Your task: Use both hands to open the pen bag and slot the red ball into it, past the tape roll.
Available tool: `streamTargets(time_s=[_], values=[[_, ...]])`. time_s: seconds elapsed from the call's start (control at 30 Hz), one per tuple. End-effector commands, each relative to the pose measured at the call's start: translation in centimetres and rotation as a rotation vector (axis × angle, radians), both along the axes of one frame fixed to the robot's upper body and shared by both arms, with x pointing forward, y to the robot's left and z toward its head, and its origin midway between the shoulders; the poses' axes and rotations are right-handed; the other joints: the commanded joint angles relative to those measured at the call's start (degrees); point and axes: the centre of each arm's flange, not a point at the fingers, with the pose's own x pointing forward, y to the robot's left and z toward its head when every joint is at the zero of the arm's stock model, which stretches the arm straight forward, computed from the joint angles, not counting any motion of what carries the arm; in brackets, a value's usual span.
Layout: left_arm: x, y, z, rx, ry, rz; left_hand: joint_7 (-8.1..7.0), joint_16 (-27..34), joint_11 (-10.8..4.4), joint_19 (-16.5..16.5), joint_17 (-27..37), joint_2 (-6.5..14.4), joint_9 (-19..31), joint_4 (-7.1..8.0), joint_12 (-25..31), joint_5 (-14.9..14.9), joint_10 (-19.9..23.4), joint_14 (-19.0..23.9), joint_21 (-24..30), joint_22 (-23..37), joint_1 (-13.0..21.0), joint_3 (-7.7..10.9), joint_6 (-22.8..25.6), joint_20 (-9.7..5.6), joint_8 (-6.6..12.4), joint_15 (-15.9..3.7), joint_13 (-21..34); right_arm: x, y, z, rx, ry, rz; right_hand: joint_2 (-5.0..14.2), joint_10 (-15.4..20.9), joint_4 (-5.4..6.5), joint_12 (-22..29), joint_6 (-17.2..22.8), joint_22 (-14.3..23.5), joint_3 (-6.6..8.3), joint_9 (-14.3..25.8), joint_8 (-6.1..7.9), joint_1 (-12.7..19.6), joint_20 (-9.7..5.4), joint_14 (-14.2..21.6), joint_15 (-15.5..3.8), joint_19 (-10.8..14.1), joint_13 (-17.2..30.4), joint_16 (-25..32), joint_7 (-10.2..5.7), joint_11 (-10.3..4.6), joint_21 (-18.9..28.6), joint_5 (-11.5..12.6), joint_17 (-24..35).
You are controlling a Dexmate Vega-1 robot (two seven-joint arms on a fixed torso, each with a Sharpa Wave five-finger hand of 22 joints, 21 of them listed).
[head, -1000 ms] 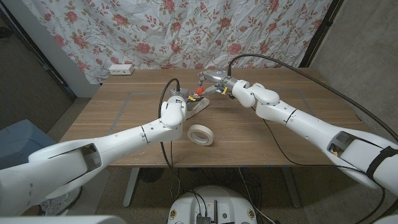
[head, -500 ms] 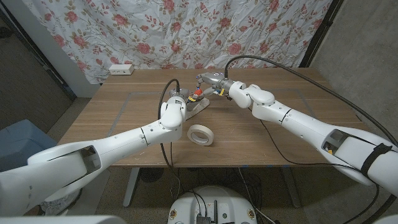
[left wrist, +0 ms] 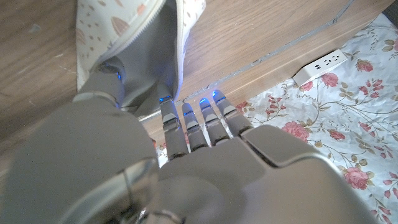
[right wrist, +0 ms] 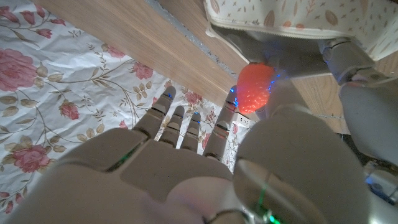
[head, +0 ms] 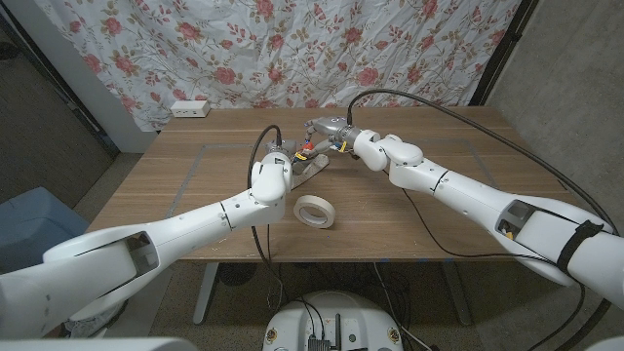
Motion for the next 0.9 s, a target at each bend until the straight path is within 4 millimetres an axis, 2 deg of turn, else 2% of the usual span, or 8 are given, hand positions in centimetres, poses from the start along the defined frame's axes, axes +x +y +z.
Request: streamTargets(time_s=[0.03,0.47,0.6,0.7,0.9], values=[[0.24,0.09,-0.17,-0.008,0.001,-0.004,0.16,0.2,-0.05,-0.1,0.3,0.0,0.0,-0.17,0.4,0.0,-0.3,-0.2,0.2,0.1,-0.4,-0.33,-0.3,0.03,0.42,-0.35,0.2,0.88,0.66,-0.6,-0.023,0.018,-0.014,0.07,-0.1,-0.06,-0.1,-0.1,0.1,-0.16,0.2,-0.08,0.4,0.01,0.4,0.26,0.1,0.2,0.0,-0.6,-0.12,0.1,0.4,0.1],[0.56,0.06,-0.08,-0.005,0.002,-0.004,-0.16,0.2,-0.28,-0.1,0.3,0.2,0.0,-0.22,0.4,0.1,-0.2,-0.2,0.2,0.1,-0.3,-0.41,-0.2,0.12,0.48,-0.27,0.2,1.61,0.43,-0.93,-0.031,0.044,-0.046,-0.33,-0.8,-0.15,-0.3,-3.0,0.1,-0.4,-0.1,-1.37,0.2,0.1,0.4,0.42,0.3,0.2,-0.1,-0.64,0.1,0.2,0.4,0.1],[0.78,0.05,0.03,-0.007,0.001,-0.008,-0.15,0.2,-0.26,-0.1,0.3,0.2,0.0,-0.24,0.4,0.1,-0.2,-0.1,0.2,0.1,-0.3,-0.43,-0.2,0.15,0.47,-0.28,0.2,1.81,0.51,-0.88,-0.041,0.068,-0.065,-0.49,-2.1,-0.16,-0.6,-4.9,0.1,-0.52,-0.3,-2.27,0.2,0.1,-0.3,1.02,0.2,0.2,-0.4,-0.5,0.5,0.1,0.5,0.1],[0.87,0.06,0.13,-0.007,-0.001,-0.004,-0.16,0.2,-0.26,-0.1,0.3,0.3,0.0,-0.26,0.4,0.1,-0.3,-0.1,0.2,0.1,-0.3,-0.44,-0.2,0.15,0.46,-0.28,0.2,1.82,0.46,-0.79,-0.052,0.083,-0.067,-0.74,-3.4,-0.07,-0.9,-7.6,0.2,-0.74,-0.6,-3.48,-0.1,0.58,-1.5,1.91,-0.2,0.2,-1.0,-0.28,1.12,0.0,0.5,0.1],[1.09,0.11,0.25,-0.007,0.001,0.0,-0.24,0.2,-0.2,-0.2,0.3,0.4,0.0,-0.28,0.4,0.1,-0.2,-0.1,0.2,0.1,-0.2,-0.46,-0.2,0.17,0.47,-0.31,0.2,1.66,0.11,-0.56,-0.067,0.083,-0.07,-1.16,-4.8,-0.02,-1.0,-9.5,0.2,-1.04,-1.2,-4.65,-0.4,0.99,-2.2,2.14,-0.7,0.3,-1.4,-0.38,1.53,-0.1,0.6,0.1]])
